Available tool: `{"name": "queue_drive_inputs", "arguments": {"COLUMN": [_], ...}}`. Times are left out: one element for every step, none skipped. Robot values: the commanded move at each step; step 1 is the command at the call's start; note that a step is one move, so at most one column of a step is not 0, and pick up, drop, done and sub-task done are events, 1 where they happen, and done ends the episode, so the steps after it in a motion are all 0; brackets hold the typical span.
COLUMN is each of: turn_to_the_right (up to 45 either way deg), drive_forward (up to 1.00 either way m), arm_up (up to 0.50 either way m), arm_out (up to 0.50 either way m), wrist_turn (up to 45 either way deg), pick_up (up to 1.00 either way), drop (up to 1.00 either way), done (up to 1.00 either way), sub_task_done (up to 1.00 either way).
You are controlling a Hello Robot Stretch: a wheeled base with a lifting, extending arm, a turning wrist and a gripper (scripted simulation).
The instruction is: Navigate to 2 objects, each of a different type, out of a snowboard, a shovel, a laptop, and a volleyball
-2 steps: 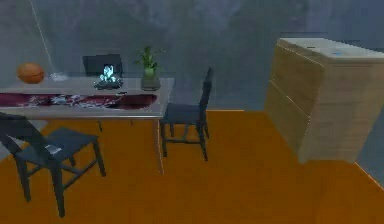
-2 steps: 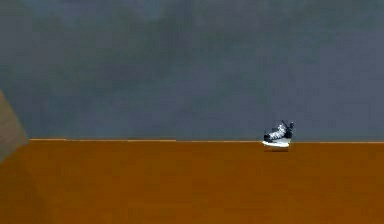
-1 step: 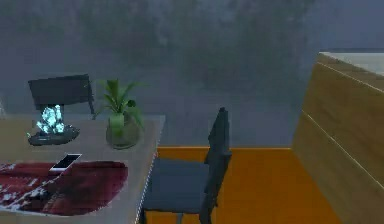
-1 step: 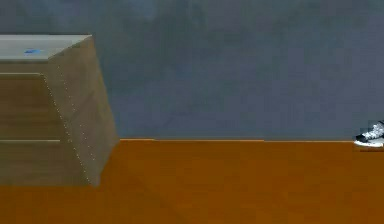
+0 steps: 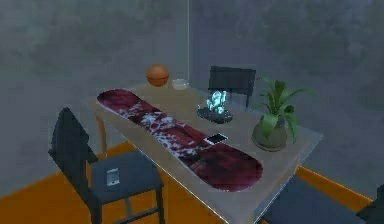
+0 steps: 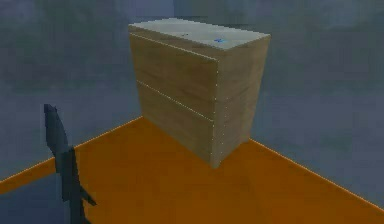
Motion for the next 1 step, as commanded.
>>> {"name": "queue_drive_inputs", "arguments": {"turn_to_the_right": [-9.0], "drive_forward": [0.00], "arm_up": [0.00], "arm_out": [0.00], "wrist_turn": [0.0], "pick_up": [0.00], "drop": [0.00], "done": [0.00], "sub_task_done": [0.00]}}
